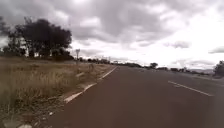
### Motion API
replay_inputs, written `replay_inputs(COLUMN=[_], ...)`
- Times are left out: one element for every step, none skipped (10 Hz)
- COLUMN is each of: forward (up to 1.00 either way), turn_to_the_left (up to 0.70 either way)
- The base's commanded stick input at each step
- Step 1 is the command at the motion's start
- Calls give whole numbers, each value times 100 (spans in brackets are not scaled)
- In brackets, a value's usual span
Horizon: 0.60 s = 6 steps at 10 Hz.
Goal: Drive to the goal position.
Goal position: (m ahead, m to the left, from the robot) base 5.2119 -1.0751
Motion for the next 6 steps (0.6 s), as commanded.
replay_inputs(forward=[67, 70, 70, 70, 70, 70], turn_to_the_left=[0, 0, 0, -1, -9, -13])
